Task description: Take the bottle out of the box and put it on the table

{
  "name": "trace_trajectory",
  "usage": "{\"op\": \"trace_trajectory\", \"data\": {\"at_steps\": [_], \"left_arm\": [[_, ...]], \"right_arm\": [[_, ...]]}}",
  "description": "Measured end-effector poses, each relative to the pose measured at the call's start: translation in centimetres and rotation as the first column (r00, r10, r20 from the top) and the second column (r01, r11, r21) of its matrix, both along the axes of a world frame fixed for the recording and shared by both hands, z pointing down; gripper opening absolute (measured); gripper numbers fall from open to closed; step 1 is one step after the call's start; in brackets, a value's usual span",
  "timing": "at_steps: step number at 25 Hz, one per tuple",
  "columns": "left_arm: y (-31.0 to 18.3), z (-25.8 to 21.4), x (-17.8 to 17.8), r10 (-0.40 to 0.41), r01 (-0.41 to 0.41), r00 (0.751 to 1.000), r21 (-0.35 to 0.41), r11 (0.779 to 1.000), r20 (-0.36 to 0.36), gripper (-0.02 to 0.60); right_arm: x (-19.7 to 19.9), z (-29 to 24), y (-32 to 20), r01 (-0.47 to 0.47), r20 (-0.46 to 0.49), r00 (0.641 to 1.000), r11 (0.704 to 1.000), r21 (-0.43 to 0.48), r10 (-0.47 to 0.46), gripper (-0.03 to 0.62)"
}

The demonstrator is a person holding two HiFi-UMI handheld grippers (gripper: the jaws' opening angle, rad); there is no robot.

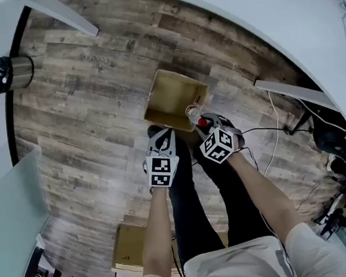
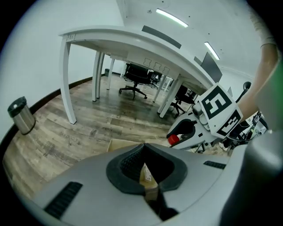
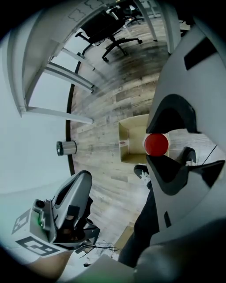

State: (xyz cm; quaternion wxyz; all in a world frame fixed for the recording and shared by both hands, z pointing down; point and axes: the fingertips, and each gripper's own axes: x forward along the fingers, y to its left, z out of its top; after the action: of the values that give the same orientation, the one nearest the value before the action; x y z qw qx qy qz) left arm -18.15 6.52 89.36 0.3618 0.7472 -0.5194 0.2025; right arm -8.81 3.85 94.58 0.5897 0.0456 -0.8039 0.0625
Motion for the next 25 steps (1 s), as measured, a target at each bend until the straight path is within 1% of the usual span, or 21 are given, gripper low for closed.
{"op": "trace_trajectory", "data": {"at_steps": [3, 7, 11, 15, 17, 20, 22, 25], "left_arm": [[-0.3, -4.5, -0.5, 0.006, -0.006, 1.0, 0.007, 1.0, 0.007, 0.014], [-1.5, -11.2, -1.3, -0.005, 0.004, 1.0, 0.047, 0.999, 0.026, 0.014], [-2.0, -19.4, -0.2, -0.026, 0.025, 1.0, 0.088, 0.996, 0.013, 0.014], [-2.3, -27.5, 1.3, -0.018, 0.017, 1.0, 0.142, 0.99, 0.011, 0.014], [-2.6, -31.2, 2.0, -0.007, 0.005, 1.0, 0.178, 0.984, 0.013, 0.014], [-2.9, -35.7, 2.3, 0.014, -0.02, 0.999, 0.221, 0.975, 0.032, 0.014], [-3.3, -37.5, 2.4, 0.033, -0.043, 0.999, 0.239, 0.97, 0.043, 0.014], [-4.8, -39.2, 2.9, 0.092, -0.107, 0.993, 0.269, 0.957, 0.07, 0.014]], "right_arm": [[0.1, -4.9, -0.5, -0.007, 0.009, 1.0, 1.0, 0.006, 0.007, 0.183], [-0.4, -12.9, -1.8, -0.003, 0.035, 0.999, 0.999, 0.046, 0.002, 0.183], [0.3, -21.7, -1.8, -0.006, 0.077, 0.997, 0.998, 0.065, 0.0, 0.183], [1.4, -29.7, -1.4, -0.023, 0.134, 0.991, 0.997, 0.077, 0.012, 0.183], [2.1, -33.2, -1.2, -0.026, 0.164, 0.986, 0.996, 0.089, 0.011, 0.183], [2.5, -37.8, -1.6, -0.073, 0.234, 0.971, 0.993, 0.093, 0.05, 0.183], [2.5, -40.4, -2.0, -0.11, 0.281, 0.956, 0.99, 0.092, 0.08, 0.183], [2.6, -43.1, -3.1, -0.166, 0.339, 0.933, 0.981, 0.097, 0.124, 0.183]]}}
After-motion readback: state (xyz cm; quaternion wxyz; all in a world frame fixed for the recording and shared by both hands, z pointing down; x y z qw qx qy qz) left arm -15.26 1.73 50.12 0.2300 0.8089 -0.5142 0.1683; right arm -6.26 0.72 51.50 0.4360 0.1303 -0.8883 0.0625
